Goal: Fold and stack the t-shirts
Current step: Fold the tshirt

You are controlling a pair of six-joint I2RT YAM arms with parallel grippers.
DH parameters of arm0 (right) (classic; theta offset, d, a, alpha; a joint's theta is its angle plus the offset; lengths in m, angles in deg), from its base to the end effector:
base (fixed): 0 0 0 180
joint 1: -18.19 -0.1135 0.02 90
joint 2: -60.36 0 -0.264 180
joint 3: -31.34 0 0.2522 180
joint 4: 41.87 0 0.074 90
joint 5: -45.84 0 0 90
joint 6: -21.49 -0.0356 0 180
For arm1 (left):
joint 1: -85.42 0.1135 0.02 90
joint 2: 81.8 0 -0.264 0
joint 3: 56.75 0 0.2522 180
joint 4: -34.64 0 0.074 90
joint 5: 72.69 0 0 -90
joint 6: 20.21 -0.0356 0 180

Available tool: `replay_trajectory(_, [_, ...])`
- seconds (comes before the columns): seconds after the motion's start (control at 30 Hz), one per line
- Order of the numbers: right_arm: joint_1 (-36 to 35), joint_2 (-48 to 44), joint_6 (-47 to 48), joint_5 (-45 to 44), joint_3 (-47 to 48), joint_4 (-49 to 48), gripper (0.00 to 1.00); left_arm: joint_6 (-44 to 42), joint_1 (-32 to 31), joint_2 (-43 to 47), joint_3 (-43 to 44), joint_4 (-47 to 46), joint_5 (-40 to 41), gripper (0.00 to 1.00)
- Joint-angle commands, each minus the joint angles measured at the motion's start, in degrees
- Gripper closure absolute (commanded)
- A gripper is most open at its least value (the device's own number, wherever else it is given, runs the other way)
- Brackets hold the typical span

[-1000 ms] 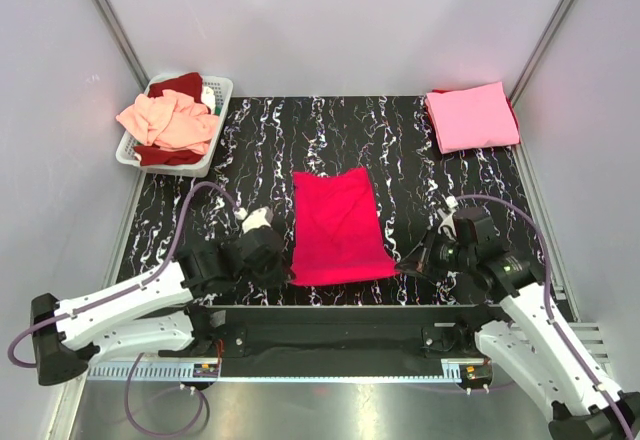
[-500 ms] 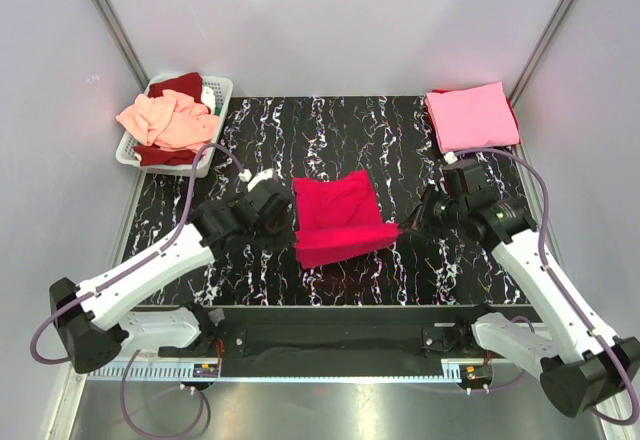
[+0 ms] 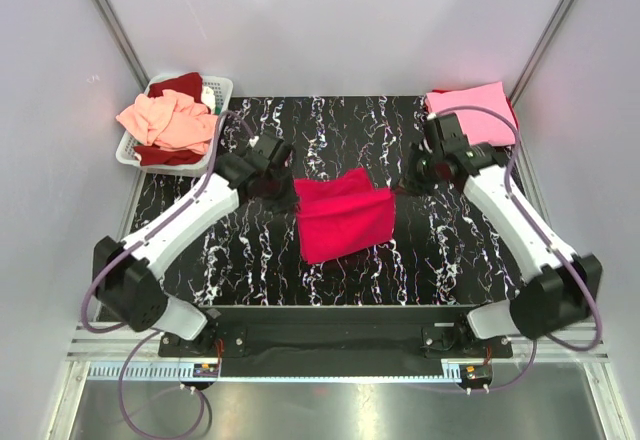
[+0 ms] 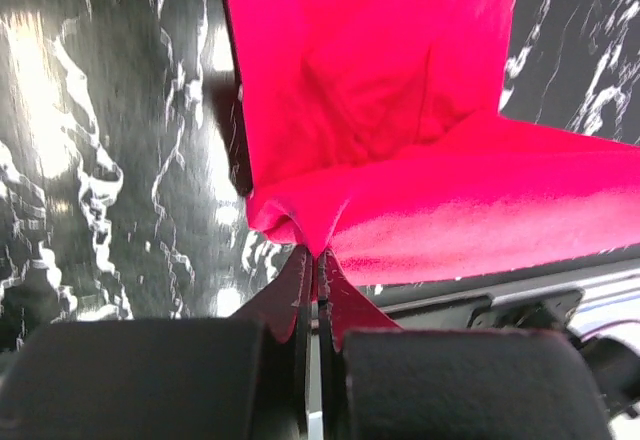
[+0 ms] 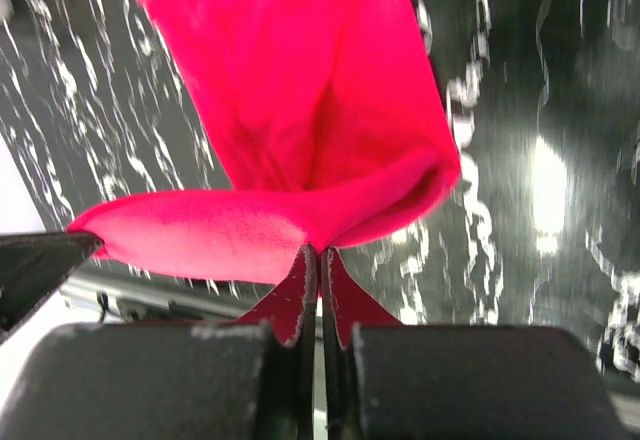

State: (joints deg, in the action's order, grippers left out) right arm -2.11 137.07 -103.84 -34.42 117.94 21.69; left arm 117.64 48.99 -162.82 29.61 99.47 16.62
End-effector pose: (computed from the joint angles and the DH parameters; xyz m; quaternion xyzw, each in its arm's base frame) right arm 0.2534 0.1002 0.3259 0.0976 0.9421 0.2163 0.2371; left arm 0.2295 -0.1699 0.3033 -0.0944 0.9601 -0.1808 0.1912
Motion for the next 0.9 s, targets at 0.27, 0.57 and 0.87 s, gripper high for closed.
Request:
replay_trajectory(0.27, [6.58,39.86,6.41,6.24,38.37,-1.73,0.37,-13.22,14.97,-28.12,25.19,1.05,-7.21,0.71])
replay_trajectory(0.57, [7.37,39.97,9.23,6.00,32.69,-4.87,0.00,-15.16,17.97,-35.89,33.06,2.81,-8.81,0.32])
replay_trajectory(0.87, [7.37,23.85,4.22,9.51,-0.54,-21.22,0.00,-13.76,17.79,-20.87,15.41,-2.20,-7.84,0.34])
